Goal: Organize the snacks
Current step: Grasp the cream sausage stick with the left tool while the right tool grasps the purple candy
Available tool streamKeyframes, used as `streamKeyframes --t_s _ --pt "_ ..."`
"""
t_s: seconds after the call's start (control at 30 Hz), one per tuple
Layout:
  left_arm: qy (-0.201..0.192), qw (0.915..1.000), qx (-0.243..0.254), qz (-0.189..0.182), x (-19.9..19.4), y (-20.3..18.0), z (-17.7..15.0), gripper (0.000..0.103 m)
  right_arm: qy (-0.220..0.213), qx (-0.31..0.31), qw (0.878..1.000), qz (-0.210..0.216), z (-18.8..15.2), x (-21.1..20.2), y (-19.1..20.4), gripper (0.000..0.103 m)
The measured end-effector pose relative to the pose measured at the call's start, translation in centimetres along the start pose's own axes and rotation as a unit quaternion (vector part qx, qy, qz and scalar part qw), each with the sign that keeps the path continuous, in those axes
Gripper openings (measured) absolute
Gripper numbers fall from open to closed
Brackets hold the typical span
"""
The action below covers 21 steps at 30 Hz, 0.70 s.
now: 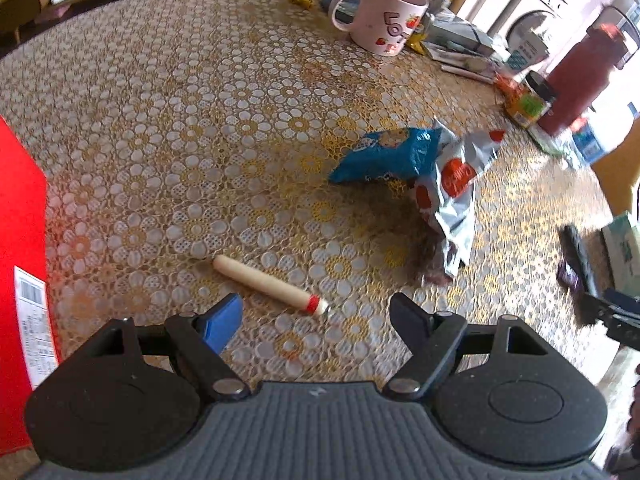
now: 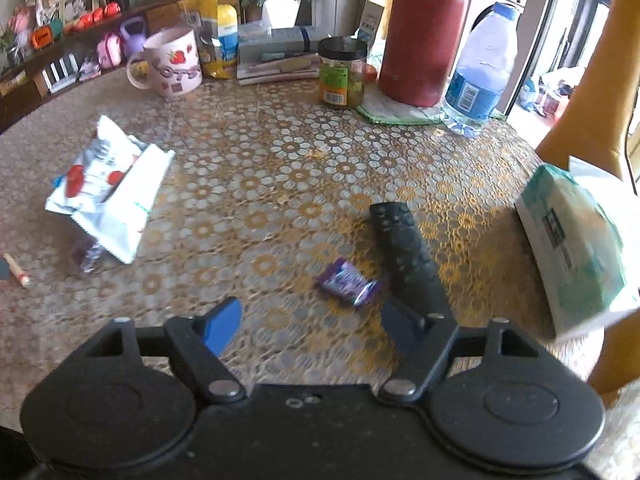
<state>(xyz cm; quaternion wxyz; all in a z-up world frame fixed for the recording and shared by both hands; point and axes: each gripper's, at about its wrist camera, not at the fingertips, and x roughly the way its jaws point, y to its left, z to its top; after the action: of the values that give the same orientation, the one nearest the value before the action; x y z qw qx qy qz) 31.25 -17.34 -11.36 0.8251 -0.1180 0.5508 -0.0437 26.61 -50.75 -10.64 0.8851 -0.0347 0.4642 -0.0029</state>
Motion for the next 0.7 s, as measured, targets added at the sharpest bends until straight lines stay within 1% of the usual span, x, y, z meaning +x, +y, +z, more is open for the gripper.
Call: streamKeyframes --t_s 0.07,0.1,0.17,0.23,0.27,0.4,0.57,0.63,0.67,0.7 --pt "0.007 0.9999 -0.011 -0.005 0.4 0.1 0.4 0.069 0.001 -0.009 1.0 0.002 0.4 0.9 -0.5 0.071" --pt "0.01 0.9998 -0.017 -0.006 0.5 0.2 0.6 0.068 0.002 -0.009 1.0 0.006 0.6 1.3 -0.7 0.069" --pt "0.012 0.9996 -0.025 -0.009 0.7 0.3 0.8 0.068 0.004 -0.011 1.0 0.014 0.9 2.0 -1.1 0.068" --pt "0.014 0.9992 -0.034 -0.014 0.8 0.5 1.1 0.063 0.008 -0.013 1.0 0.019 1.0 2.6 -1.5 0.067" --pt "0.017 0.999 -0.038 -0.017 0.9 0.6 1.2 0.059 0.011 -0.012 1.0 0.023 1.1 3.0 -1.7 0.065" --pt "0.022 0.9976 -0.058 -0.029 1.1 1.1 1.6 0.059 0.023 0.005 0.999 0.034 1.2 4.5 -2.8 0.06" --pt "0.019 0.997 -0.066 -0.035 1.1 1.5 2.0 0.058 0.028 0.019 0.998 0.049 1.1 5.6 -3.3 0.06" --pt "0.021 0.9969 -0.067 -0.035 1.2 1.5 2.1 0.056 0.025 0.017 0.998 0.051 1.1 5.5 -3.2 0.06" --pt "0.022 0.9968 -0.069 -0.034 1.3 1.6 2.1 0.055 0.024 0.015 0.998 0.05 1.1 5.5 -3.2 0.059" --pt "0.023 0.9967 -0.07 -0.035 1.4 1.6 2.1 0.055 0.023 0.015 0.999 0.047 1.1 5.5 -3.2 0.055"
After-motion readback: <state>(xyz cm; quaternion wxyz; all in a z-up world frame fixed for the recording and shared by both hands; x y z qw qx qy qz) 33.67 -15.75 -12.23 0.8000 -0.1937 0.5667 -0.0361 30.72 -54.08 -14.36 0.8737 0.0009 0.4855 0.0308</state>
